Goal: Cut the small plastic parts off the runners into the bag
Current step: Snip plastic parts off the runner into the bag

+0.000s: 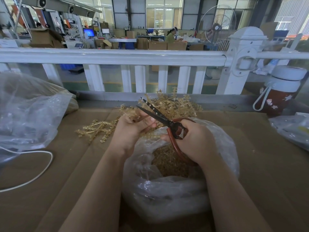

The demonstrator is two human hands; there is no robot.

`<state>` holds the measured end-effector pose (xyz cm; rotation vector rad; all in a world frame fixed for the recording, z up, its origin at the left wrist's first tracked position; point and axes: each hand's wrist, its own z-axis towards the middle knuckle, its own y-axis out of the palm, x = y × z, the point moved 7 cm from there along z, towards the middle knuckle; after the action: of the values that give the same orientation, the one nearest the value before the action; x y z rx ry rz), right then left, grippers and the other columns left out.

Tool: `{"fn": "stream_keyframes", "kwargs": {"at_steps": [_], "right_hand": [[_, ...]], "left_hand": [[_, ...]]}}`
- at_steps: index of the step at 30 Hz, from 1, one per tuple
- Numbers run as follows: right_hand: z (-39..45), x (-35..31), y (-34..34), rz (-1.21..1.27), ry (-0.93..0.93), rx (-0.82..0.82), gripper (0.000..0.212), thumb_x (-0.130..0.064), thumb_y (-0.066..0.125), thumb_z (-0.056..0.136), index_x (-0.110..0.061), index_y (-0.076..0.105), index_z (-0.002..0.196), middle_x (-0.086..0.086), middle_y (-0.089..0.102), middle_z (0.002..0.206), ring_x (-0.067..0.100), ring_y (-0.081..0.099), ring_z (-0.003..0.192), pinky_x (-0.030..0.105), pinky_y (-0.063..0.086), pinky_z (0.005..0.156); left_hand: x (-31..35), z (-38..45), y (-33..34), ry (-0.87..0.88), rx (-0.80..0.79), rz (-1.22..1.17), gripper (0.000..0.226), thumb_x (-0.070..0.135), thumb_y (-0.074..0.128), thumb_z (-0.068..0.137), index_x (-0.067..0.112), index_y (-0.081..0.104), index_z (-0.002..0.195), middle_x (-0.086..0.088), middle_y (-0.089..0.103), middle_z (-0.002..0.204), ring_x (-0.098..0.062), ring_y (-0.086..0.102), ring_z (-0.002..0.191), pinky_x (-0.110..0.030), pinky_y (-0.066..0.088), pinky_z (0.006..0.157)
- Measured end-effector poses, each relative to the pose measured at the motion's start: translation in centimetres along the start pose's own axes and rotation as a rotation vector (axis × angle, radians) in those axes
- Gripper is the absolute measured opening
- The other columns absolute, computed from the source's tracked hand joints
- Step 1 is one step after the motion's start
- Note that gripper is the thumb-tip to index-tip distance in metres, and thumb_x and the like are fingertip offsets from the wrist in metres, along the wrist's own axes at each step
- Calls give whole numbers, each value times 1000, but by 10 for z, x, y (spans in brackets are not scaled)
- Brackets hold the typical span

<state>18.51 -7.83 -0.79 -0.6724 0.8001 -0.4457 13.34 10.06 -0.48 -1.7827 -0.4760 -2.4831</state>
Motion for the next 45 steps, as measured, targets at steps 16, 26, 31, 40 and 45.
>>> {"fn": "stream_keyframes", "kwargs": {"at_steps": [16, 26, 31, 40, 45], "right_hand": [[0, 1, 3, -20, 26, -43, 52, -84, 60, 71, -40, 66, 97, -28, 61, 80, -16, 53, 76, 5, 35, 55], [1, -1, 0, -26, 12, -26, 55, -86, 57, 70, -39, 67, 96, -26, 62, 79, -13, 53, 73, 5, 33, 56], [1, -2, 0, -29, 5, -7, 59, -88, 55, 69, -38, 68, 96, -28, 60, 77, -13, 52, 72, 5, 31, 57], [-1, -1, -2, 7, 25, -12, 62, -91, 52, 65, -39, 68, 95, -28, 61, 75, -13, 55, 80, 6, 32, 56], [1, 7, 2, 110, 106, -23, 49, -88, 60, 64, -43, 62, 84, -26, 64, 71, -9, 59, 74, 13, 39, 59]], "left_hand": [[3, -3, 3, 3, -13, -10, 5, 18, 74, 74, 19, 79, 76, -3, 73, 77, -15, 70, 76, -22, 55, 71], [3, -3, 1, 9, 1, 6, 4, 19, 74, 74, 18, 78, 76, -4, 74, 78, -17, 69, 77, -26, 57, 76], [4, -3, 1, 12, 3, 5, 4, 17, 73, 75, 17, 77, 75, -5, 73, 76, -16, 68, 76, -24, 56, 73], [6, -5, 4, -36, 20, -27, 4, 18, 72, 74, 18, 70, 72, -2, 71, 72, -12, 66, 72, -19, 52, 67], [-3, -4, -5, -145, 117, -97, 10, 20, 75, 70, 22, 69, 78, 1, 73, 77, -12, 71, 78, -26, 49, 71]]}}
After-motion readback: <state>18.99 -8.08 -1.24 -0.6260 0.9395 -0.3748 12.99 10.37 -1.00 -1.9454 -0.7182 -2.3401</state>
